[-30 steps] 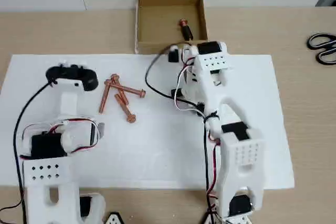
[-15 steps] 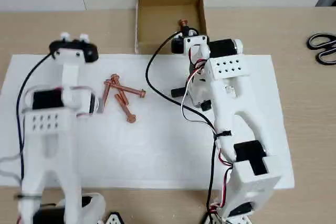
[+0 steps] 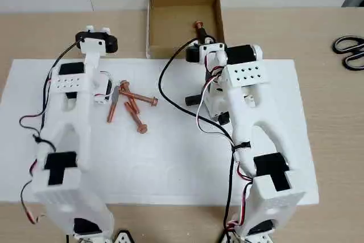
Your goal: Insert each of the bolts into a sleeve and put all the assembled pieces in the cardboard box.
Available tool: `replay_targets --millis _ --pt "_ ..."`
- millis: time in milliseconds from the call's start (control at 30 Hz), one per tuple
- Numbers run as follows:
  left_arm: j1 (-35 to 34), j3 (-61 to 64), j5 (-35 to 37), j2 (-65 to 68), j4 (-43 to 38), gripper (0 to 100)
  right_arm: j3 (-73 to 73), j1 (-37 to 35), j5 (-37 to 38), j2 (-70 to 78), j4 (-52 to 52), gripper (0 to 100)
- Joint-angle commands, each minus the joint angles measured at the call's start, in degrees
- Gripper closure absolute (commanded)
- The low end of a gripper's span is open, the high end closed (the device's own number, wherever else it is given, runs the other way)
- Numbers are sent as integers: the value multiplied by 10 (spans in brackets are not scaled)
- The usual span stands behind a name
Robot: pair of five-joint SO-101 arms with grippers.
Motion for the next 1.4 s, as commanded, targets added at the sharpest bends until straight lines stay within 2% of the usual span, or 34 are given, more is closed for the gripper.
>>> replay_targets --millis 0,500,767,967,1367 --pt "1 -55 -2 27 -11 819 -4 2 3 -39 8 992" --pt "30 -95 1 105 -36 821 -4 1 3 -36 7 992" --pt "30 -95 15 121 -40 892 -4 1 3 -35 7 992" --pt "30 -95 16 121 -40 990 -4 0 3 -35 7 992" --pt "69 -109 15 116 -3 994 -4 1 4 -38 8 992"
